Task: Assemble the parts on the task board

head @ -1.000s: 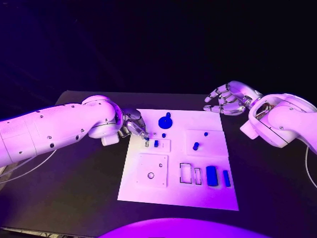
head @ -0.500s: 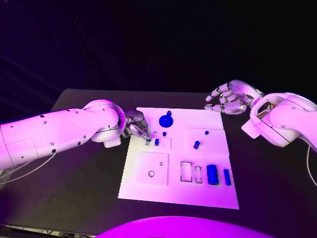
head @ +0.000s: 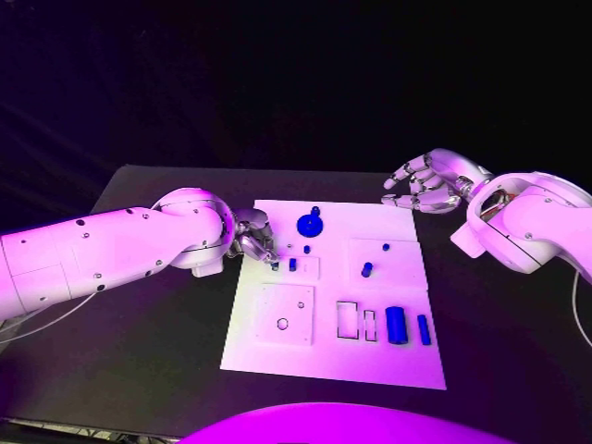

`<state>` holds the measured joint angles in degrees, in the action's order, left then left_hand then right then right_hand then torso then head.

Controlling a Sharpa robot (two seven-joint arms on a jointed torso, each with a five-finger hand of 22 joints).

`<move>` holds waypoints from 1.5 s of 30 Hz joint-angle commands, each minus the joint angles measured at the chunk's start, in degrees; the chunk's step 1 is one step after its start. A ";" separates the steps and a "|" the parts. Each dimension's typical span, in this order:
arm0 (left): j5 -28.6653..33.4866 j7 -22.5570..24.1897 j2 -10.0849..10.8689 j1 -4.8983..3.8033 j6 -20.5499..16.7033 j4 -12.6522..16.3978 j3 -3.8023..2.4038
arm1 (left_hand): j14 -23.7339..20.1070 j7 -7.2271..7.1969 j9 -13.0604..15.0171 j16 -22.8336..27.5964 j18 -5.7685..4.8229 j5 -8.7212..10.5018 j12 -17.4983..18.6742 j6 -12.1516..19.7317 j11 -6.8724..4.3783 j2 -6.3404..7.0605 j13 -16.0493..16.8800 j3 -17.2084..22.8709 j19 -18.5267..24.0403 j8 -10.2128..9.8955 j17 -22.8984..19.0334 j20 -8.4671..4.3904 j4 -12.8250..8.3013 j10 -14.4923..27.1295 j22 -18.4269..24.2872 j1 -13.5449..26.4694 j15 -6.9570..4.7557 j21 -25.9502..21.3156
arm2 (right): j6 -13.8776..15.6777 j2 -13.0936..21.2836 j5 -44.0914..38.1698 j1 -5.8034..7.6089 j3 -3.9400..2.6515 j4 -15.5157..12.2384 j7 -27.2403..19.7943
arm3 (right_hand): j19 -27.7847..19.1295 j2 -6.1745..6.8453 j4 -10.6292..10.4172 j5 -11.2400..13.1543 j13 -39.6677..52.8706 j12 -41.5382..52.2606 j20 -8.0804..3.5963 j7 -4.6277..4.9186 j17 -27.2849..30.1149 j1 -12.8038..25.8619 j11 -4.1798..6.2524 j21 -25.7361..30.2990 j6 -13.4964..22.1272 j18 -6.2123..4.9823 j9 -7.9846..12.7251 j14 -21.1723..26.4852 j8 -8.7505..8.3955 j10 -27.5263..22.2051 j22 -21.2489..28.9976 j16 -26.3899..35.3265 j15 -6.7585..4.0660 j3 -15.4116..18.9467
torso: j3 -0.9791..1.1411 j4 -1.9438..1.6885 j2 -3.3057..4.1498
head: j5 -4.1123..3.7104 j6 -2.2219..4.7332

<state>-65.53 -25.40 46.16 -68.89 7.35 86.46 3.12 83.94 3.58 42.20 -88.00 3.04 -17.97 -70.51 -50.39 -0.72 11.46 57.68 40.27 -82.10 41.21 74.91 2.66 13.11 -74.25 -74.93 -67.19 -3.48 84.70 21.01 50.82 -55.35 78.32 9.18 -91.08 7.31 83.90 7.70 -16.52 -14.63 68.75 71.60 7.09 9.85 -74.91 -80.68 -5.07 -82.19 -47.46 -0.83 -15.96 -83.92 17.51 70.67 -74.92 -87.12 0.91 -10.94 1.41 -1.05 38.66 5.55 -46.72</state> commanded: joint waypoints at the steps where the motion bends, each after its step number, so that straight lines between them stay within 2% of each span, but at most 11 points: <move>1: -1.25 -0.64 -0.01 0.05 2.07 0.03 0.00 | 5.11 0.02 0.04 -0.23 -0.42 -0.17 -0.20 -0.22 -0.03 -0.17 0.06 11.73 -0.27 0.29 11.77 -0.08 -11.64 -0.56 -4.33 0.52 -0.49 0.37 | -0.79 0.01 -0.05 -0.03 0.00 -0.07 -0.54 | 2.42 -0.06 0.08 -0.37 -0.02 0.16 -0.50 -0.10 -9.43 0.22 0.17 0.10 -0.22 -0.94 0.07 -4.58 0.27 0.14 -11.93 0.20 -0.30 -0.31 | 0.02 -0.03 -0.03 | -0.03 -0.05; 9: -1.27 -0.75 -0.16 0.31 2.70 -0.21 0.04 | 5.11 0.02 0.04 -0.23 -0.42 -0.17 -0.20 -0.22 -0.03 -0.17 0.06 11.73 -0.27 0.29 11.77 -0.08 -11.64 -0.56 -4.33 0.52 -0.49 0.37 | -0.80 0.00 -0.04 -0.03 0.00 -0.06 -0.56 | 2.42 -0.02 0.06 -0.43 -0.09 0.11 -0.50 -0.10 -9.38 0.28 0.17 0.11 -0.21 -0.94 0.12 -4.57 0.30 0.08 -11.93 0.22 -0.30 -0.45 | 0.00 0.02 -0.04 | 0.26 -0.18; 16: -1.23 -0.78 -0.24 0.40 3.01 -0.14 0.05 | 5.12 0.00 0.03 -0.24 -0.42 -0.19 -0.28 -0.27 -0.04 -0.13 0.21 11.76 -0.27 0.28 11.78 -0.09 -11.66 -0.67 -4.32 0.60 -0.51 0.36 | -0.92 -0.01 -0.04 -0.03 0.00 0.00 -0.53 | 2.41 0.00 0.07 -0.44 -0.09 0.12 -0.50 -0.10 -9.36 0.28 0.17 0.14 -0.21 -0.94 0.13 -4.56 0.30 0.09 -11.92 0.24 -0.30 -0.49 | 0.03 -0.02 -0.05 | 0.16 -0.43; 26: -0.76 -0.68 -0.39 0.43 2.93 -0.04 0.04 | 5.13 -0.01 0.03 -0.26 -0.44 -0.20 -0.34 -0.30 -0.06 -0.09 0.30 11.77 -0.33 0.28 11.83 -0.10 -11.69 -0.74 -4.42 0.65 -0.52 0.41 | -0.95 -0.03 -0.06 -0.04 0.00 0.01 -0.52 | 2.41 0.00 0.07 -0.44 -0.09 0.12 -0.50 -0.10 -9.36 0.28 0.17 0.14 -0.21 -0.94 0.13 -4.56 0.30 0.09 -11.92 0.24 -0.30 -0.49 | 0.05 0.02 -0.06 | 0.21 -0.35; 34: 2.82 -0.49 -0.35 0.43 3.14 -0.87 -0.18 | 5.20 -0.06 0.03 -0.40 -0.46 -0.28 -0.44 -0.39 -0.12 -0.03 0.48 11.90 -0.38 0.29 12.08 -0.13 -11.87 -0.87 -4.50 0.58 -0.55 0.44 | -0.94 -0.05 -0.06 -0.07 0.00 0.06 -0.54 | 2.41 0.00 0.07 -0.44 -0.09 0.12 -0.50 -0.10 -9.36 0.28 0.17 0.14 -0.21 -0.94 0.13 -4.56 0.30 0.09 -11.92 0.24 -0.30 -0.49 | 0.03 0.01 -0.11 | 0.24 -0.18; 39: 7.10 0.37 -0.31 0.32 3.70 -2.08 -0.66 | 5.22 -0.08 0.03 -0.42 -0.46 -0.28 -0.29 -0.41 -0.13 -0.02 0.24 11.95 -0.38 0.28 12.12 -0.14 -11.92 -0.77 -4.49 0.55 -0.56 0.44 | -0.95 -0.05 -0.06 -0.09 0.00 0.12 -0.53 | 2.41 0.00 0.07 -0.44 -0.09 0.12 -0.50 -0.10 -9.36 0.28 0.17 0.14 -0.21 -0.94 0.13 -4.56 0.30 0.09 -11.92 0.24 -0.30 -0.49 | 0.04 0.02 -0.09 | 0.22 -0.15; 45: 11.69 1.41 -0.73 -0.35 7.79 -4.07 -1.37 | 5.23 -0.02 0.03 -0.44 -0.33 -0.03 0.41 -0.31 -0.08 -0.09 -0.79 12.06 -0.01 0.16 12.16 -0.17 -11.91 -0.24 -4.00 0.55 -0.57 0.21 | -0.94 -0.08 -0.06 -0.10 0.00 0.19 -0.49 | 2.41 0.00 0.07 -0.44 -0.09 0.12 -0.50 -0.10 -9.36 0.28 0.17 0.14 -0.21 -0.94 0.13 -4.56 0.30 0.09 -11.92 0.24 -0.30 -0.49 | 0.10 0.06 -0.07 | 0.25 -0.21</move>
<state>-58.63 -25.32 45.67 -69.02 11.04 82.67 1.85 84.14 3.69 42.18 -88.23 3.03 -18.15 -70.27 -50.57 -0.70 11.89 56.97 42.47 -82.09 41.54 74.91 2.66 10.90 -74.66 -74.91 -66.76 -3.67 84.92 20.79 50.78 -55.21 78.25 9.18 -90.90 7.28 84.02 7.70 -16.36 -14.86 68.75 71.60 6.97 9.85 -74.94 -80.68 -5.08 -82.19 -47.46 -0.83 -15.89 -83.92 17.51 70.67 -74.94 -87.12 0.91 -11.10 1.46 -1.02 38.56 5.78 -46.89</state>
